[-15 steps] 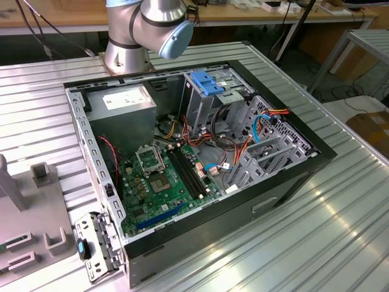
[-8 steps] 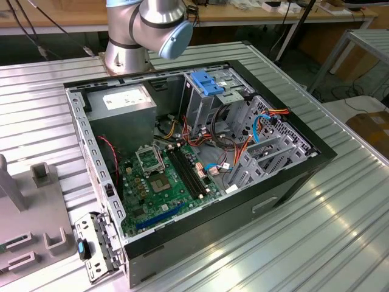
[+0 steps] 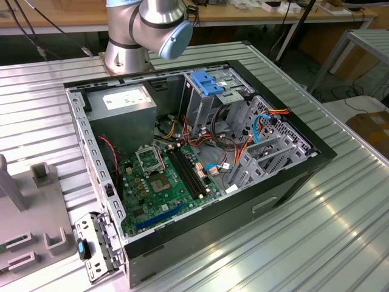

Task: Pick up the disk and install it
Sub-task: 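Pick up the disk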

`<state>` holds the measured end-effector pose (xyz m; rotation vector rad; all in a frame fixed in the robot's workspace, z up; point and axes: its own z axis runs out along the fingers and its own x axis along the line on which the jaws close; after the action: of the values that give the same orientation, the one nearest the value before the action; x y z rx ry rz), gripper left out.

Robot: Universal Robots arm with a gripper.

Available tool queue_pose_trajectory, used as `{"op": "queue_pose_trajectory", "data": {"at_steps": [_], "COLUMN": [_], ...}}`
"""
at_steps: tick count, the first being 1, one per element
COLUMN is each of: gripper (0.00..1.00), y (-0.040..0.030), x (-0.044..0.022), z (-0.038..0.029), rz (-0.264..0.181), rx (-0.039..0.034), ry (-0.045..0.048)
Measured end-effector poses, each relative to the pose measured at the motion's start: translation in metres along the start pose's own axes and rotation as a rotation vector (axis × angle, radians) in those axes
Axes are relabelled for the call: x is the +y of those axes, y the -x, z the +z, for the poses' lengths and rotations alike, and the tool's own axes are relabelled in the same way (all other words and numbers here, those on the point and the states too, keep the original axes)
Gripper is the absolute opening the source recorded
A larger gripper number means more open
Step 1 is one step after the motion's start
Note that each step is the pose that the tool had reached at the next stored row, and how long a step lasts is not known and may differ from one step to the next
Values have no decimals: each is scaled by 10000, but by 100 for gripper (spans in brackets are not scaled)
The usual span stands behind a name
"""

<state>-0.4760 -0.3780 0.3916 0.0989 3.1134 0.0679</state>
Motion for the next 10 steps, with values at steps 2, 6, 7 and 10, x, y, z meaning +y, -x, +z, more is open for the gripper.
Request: {"op": "queue_pose_trajectory", "data": {"at_steps": [2,6,7,10], "gripper": [11,11,11,11], "y": [-1,-2,-2,-2], "x": [0,0,-1,-1], "z": [0,0,-1,0], "rz": [0,-189,-435,-1133], "rx": [0,8,20,50], "ry": [0,5,10,28]}}
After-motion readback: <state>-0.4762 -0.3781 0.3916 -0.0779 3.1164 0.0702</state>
